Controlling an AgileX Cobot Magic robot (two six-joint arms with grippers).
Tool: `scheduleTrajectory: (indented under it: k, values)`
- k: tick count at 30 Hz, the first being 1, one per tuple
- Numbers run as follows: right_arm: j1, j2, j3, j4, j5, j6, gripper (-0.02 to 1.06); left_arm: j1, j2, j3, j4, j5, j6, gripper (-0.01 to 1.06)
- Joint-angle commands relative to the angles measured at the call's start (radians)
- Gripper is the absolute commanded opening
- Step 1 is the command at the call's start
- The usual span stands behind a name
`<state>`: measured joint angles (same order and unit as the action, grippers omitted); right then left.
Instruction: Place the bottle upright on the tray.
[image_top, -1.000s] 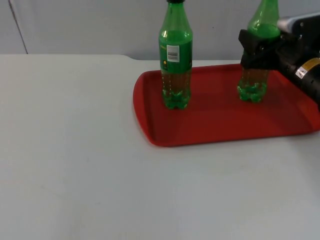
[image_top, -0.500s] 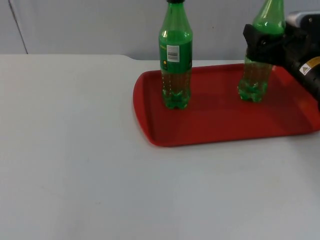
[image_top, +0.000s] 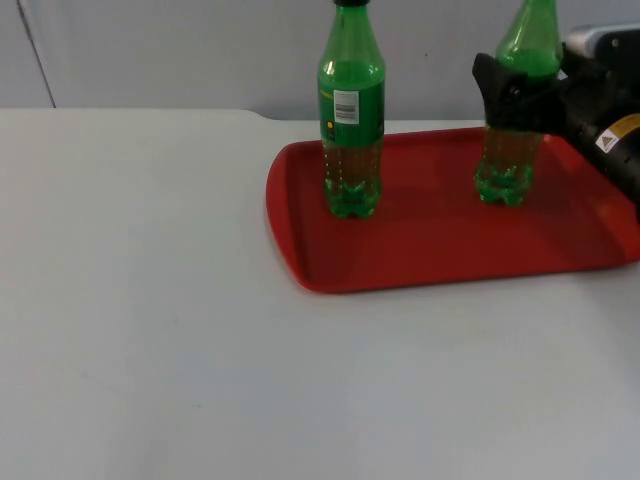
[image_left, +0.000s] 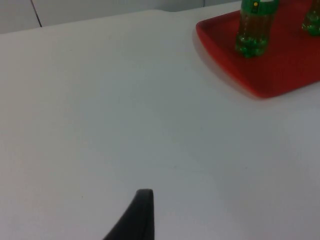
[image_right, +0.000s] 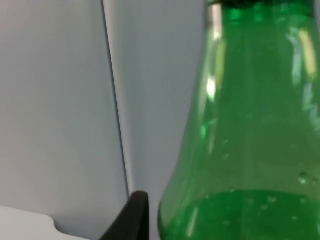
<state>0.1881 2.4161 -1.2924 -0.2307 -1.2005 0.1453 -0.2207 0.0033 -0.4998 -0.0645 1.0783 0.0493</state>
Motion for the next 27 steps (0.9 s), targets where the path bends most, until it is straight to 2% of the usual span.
scheduleTrajectory:
  k: [1,3,5,9,14,17,18,20,25,27]
  values:
    - [0.008,0.000,-0.003,-0.027,-0.021,0.003,1.05,0.001,-0.003,0.005,0.002,-0.003,-0.002,1.05]
    - [0.008,0.000,-0.003,-0.074,0.004,0.003,1.05,0.001,-0.003,0.005,0.002,-0.003,-0.002,1.05]
    - [0.008,-0.001,-0.003,-0.081,0.011,0.003,1.05,0.001,-0.003,0.005,0.002,-0.003,-0.002,1.05]
    - [0.008,-0.001,0.000,-0.164,0.015,0.071,1.05,0.001,-0.003,0.005,0.002,-0.003,-0.002,1.05]
    - [0.008,-0.006,0.011,-0.164,0.022,0.089,1.05,0.001,-0.003,0.005,0.002,-0.003,-0.002,1.05]
    - [0.008,-0.043,0.067,-0.111,0.024,0.027,1.05,0.001,-0.003,0.005,0.002,-0.003,-0.002,1.05]
    - [0.008,-0.073,0.106,-0.067,0.024,0.001,1.05,0.001,-0.003,0.005,0.002,-0.003,-0.002,1.05]
    - [0.008,-0.090,0.128,-0.049,0.024,-0.001,1.05,0.001,-0.003,0.005,0.002,-0.003,-0.002,1.05]
    - [0.008,-0.162,0.219,-0.073,0.045,-0.003,1.05,0.001,-0.003,0.005,0.002,-0.003,-0.002,1.05]
    - [0.008,-0.209,0.274,-0.083,0.093,-0.005,1.05,0.001,-0.003,0.005,0.002,-0.003,-0.002,1.05]
